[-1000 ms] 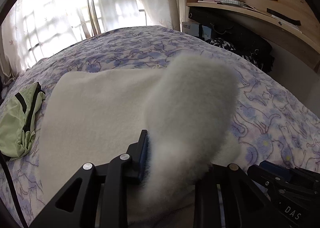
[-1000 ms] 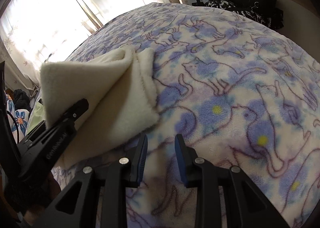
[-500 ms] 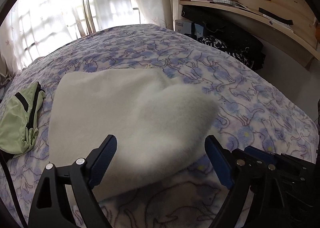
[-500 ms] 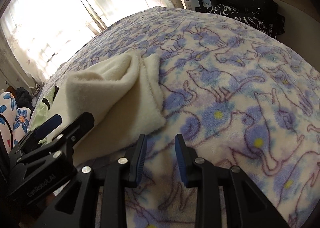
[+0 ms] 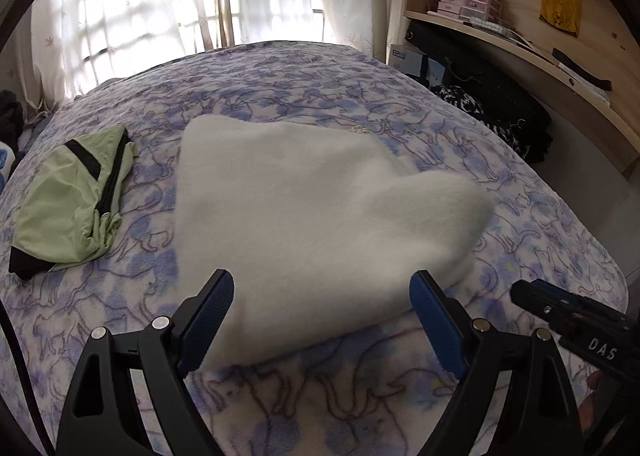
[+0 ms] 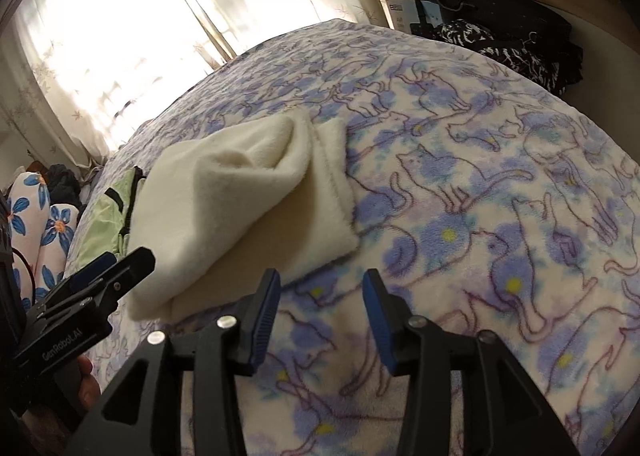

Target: Fold large clothes

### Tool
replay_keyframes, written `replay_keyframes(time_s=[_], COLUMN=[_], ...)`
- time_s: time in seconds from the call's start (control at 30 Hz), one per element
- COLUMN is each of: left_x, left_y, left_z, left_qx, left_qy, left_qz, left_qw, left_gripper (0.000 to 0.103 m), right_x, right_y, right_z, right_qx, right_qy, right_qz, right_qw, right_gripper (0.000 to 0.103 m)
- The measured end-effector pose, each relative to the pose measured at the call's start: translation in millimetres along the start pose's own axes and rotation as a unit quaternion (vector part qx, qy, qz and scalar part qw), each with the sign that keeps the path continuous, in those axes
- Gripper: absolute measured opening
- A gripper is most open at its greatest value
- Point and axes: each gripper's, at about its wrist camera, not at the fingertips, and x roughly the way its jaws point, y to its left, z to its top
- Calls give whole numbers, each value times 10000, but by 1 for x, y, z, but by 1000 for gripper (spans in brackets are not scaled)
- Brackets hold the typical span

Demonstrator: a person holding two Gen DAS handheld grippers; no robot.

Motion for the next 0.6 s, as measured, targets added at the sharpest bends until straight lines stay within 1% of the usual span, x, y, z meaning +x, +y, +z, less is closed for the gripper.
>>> replay_keyframes(time_s=[0.2,0.37,0.5,0.53,0.6], left_x=[-9,-15,-11,-8,0], left_y=[53,85,104,108,114], left_z=[-16,-30,-33,-31,-27], left_qx=[-398,-608,-789,-847,-972], left_qy=[152,264,334,349,418], left_qz=[315,488,421,354,199], left_qw=[9986,9966,9954,9952,9942], left_gripper=[89,89,89,89,88], right_x=[-9,-11,0,6,23], right_y=[8,15,29,34,45], right_z=[8,30,60,70,87], right_qx=[-189,-304,-409,-471,-636], right_qy=[84,163,281,328,512], right_qz=[156,517,796,896,953], right_qw=[9997,9981,9956,9943,9921], right_gripper=[47,53,53,53,53])
